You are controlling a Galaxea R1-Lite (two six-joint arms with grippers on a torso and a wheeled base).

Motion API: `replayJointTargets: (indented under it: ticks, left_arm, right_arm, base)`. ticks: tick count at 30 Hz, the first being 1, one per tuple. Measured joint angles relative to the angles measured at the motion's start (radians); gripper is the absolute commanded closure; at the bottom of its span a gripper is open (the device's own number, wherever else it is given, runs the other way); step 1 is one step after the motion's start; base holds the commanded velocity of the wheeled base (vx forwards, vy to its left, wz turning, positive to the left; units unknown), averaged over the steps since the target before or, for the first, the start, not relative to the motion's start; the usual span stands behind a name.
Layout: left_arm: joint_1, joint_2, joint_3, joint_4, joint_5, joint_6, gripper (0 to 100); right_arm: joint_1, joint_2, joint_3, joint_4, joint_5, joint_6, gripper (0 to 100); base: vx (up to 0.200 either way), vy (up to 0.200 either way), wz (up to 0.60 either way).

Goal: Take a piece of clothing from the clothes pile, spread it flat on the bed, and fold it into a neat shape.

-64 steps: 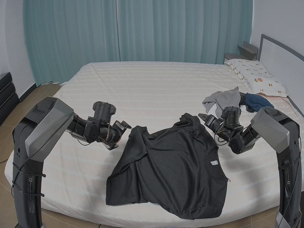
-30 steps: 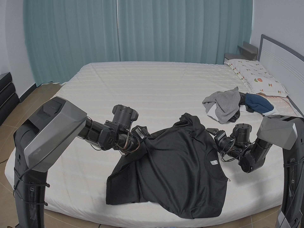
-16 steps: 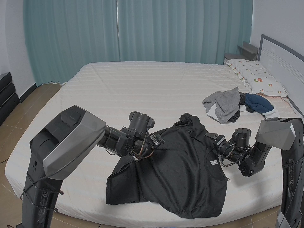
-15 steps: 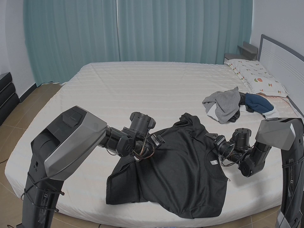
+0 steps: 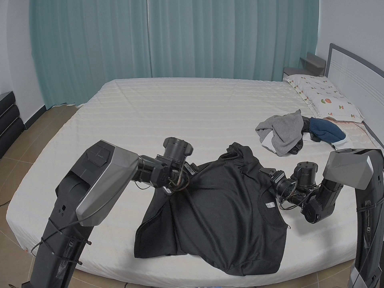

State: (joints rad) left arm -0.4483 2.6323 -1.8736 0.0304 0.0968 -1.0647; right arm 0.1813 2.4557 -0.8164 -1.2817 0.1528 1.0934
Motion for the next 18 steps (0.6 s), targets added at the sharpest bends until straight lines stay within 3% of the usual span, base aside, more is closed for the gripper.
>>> replayJointTargets:
  ticks: [12, 18]
  left_arm:
    - [0.243, 0.013, -0.116, 0.008, 0.009, -0.006, 0]
    - [0.294, 0.002, -0.125, 0.007, -0.020, 0.007, 0]
  right_arm:
    - [-0.002, 0.000, -0.001, 0.000, 0.000, 0.001, 0]
    - [-0.002, 0.000, 0.000, 0.000, 0.000, 0.002, 0]
  base:
    - [0.000, 0.000, 0.00]
    - [0.000, 0.000, 0.00]
